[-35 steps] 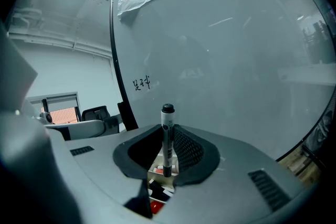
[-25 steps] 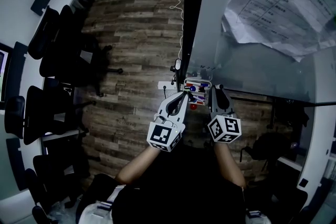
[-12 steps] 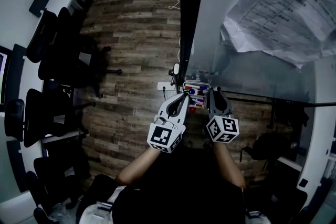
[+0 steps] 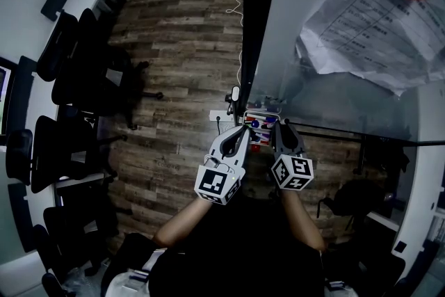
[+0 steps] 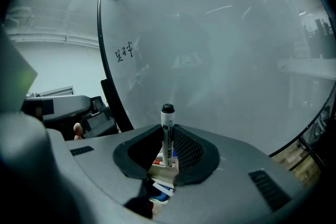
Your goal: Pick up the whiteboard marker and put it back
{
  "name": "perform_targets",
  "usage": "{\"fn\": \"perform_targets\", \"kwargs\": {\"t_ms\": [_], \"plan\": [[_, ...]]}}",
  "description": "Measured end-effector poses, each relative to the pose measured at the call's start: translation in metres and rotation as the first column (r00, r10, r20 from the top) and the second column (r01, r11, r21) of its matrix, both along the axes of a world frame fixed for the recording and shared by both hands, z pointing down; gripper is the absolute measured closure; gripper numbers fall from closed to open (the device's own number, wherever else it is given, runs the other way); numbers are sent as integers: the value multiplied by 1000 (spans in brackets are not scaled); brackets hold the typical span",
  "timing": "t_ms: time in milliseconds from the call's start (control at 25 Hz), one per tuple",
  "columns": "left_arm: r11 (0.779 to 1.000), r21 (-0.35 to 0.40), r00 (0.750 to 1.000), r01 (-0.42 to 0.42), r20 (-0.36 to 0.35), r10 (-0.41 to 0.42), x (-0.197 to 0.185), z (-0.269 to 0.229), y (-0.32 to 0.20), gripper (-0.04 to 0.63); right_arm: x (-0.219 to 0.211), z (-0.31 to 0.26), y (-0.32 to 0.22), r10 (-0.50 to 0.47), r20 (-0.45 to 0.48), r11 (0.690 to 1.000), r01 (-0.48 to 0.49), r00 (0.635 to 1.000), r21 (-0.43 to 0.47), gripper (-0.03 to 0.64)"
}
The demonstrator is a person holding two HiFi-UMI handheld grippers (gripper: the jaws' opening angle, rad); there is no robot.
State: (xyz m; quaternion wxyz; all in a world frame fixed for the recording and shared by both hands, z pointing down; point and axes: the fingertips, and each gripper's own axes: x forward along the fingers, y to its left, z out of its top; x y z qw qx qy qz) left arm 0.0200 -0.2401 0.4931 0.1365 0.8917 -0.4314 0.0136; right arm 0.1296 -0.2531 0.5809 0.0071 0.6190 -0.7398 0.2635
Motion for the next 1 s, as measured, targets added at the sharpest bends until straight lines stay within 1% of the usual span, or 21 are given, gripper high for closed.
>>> {"fn": "perform_targets", "kwargs": {"t_ms": [280, 1000], "plan": [[1000, -4, 1000, 1, 0, -1, 1, 2, -2, 588, -1, 10, -1, -8, -5, 1000, 8, 1000, -27, 540], [1000, -13, 1000, 7, -6, -7, -2, 1, -2, 588, 0, 16, -4, -27, -20, 998, 25, 999, -55, 538]]}}
